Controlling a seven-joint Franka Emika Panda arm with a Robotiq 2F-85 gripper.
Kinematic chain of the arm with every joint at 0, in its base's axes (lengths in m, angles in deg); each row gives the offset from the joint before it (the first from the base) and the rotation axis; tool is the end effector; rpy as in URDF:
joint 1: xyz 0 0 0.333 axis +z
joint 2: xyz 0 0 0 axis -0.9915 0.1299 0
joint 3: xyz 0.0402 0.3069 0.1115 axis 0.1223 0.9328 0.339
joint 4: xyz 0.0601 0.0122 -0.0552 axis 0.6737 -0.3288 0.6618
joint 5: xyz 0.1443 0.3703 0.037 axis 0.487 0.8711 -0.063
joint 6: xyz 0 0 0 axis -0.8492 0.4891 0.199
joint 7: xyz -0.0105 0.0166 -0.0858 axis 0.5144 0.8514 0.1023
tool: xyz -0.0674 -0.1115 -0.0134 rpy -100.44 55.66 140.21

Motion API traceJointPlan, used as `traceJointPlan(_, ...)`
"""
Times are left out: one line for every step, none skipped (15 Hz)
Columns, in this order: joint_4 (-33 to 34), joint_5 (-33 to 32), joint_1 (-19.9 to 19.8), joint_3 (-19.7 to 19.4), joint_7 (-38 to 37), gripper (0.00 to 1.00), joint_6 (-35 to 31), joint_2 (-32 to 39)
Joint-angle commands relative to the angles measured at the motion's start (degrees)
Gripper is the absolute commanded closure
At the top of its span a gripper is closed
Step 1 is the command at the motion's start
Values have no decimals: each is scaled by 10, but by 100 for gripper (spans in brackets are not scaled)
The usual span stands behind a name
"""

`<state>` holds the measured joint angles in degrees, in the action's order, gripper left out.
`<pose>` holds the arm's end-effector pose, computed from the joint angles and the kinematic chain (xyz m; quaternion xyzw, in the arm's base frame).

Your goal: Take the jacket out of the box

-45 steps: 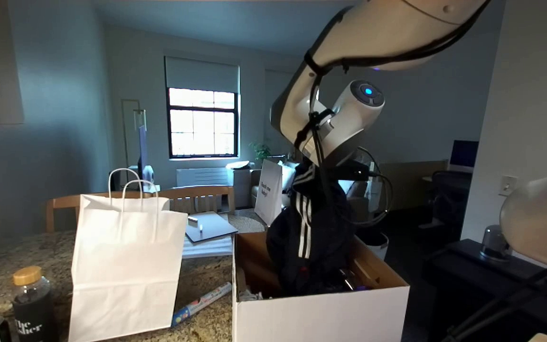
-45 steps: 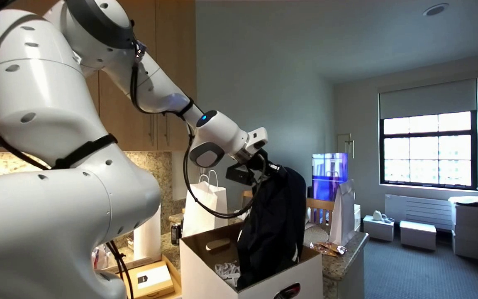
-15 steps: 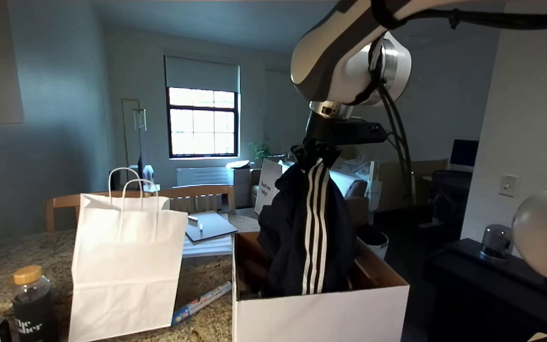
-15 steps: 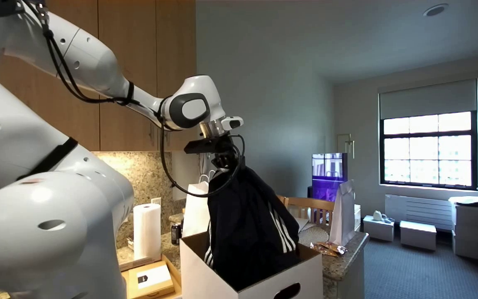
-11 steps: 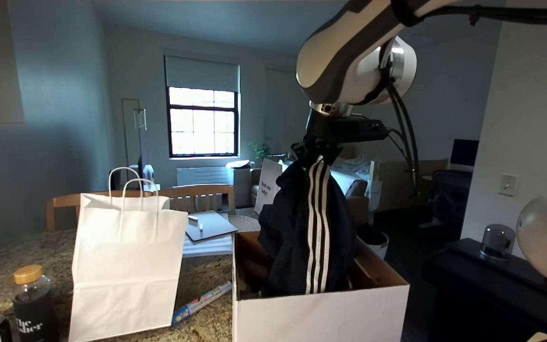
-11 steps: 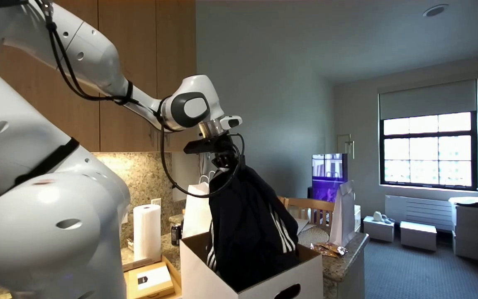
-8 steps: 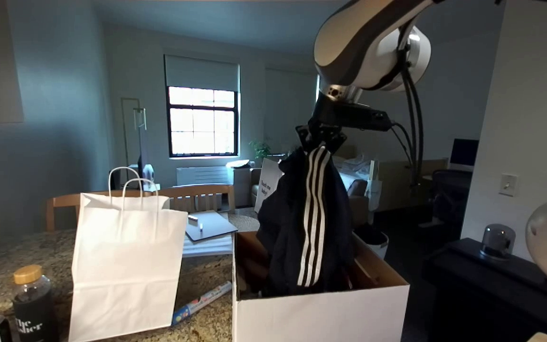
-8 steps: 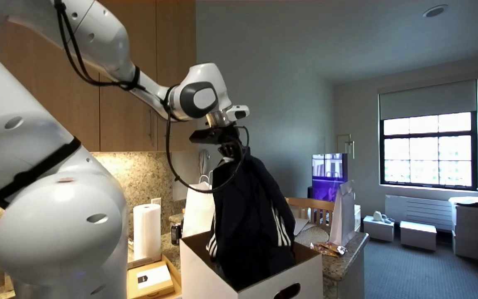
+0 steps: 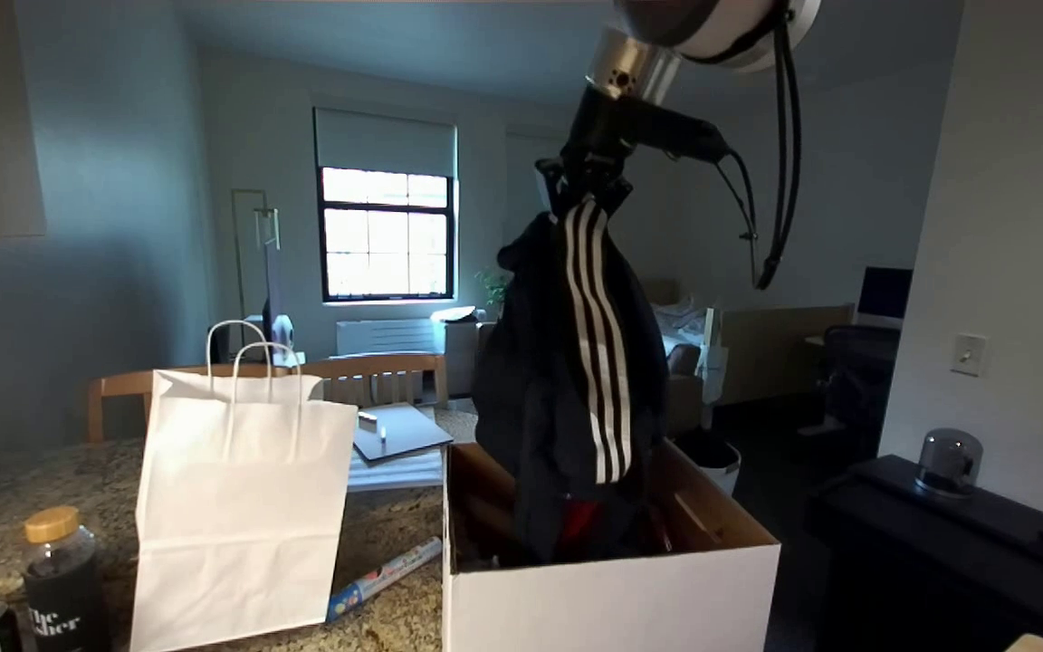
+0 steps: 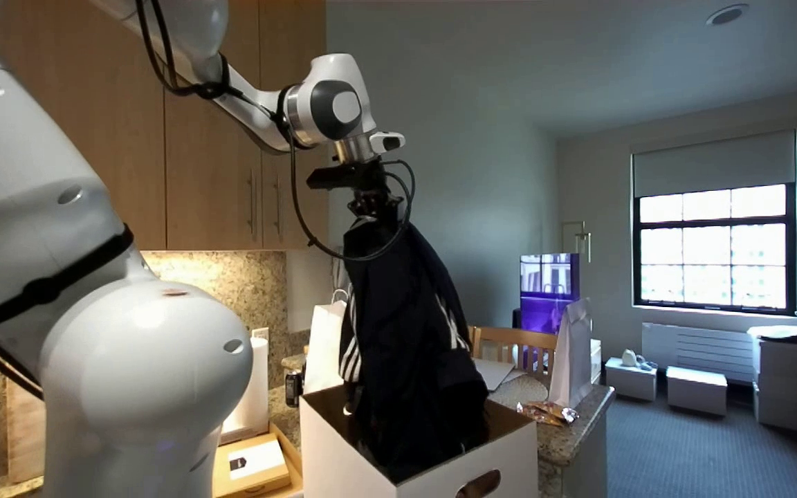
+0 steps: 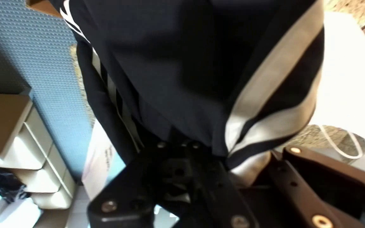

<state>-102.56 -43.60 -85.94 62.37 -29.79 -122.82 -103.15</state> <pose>0.4198 0.1342 0.5785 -0.9655 -0.0182 -0.2574 0.0360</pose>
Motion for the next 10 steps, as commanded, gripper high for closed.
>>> traceJointPlan(106, -34, 79, -9, 20, 95, 73, 57)
traceJointPlan(127, -39, 98, -11, 32, 95, 90, 66)
traceJointPlan(141, -48, 108, -13, 38, 95, 96, 69)
traceJointPlan(97, -40, 107, -15, 0, 95, 73, 48)
traceJointPlan(108, -41, 115, -15, -1, 90, 77, 54)
traceJointPlan(106, -40, 118, -15, -2, 90, 77, 56)
traceJointPlan(103, -40, 118, -17, -2, 90, 77, 56)
traceJointPlan(101, -39, 117, -20, -2, 90, 77, 56)
traceJointPlan(93, -31, 123, -22, 3, 95, 63, 59)
traceJointPlan(98, -23, 130, -21, 5, 95, 50, 63)
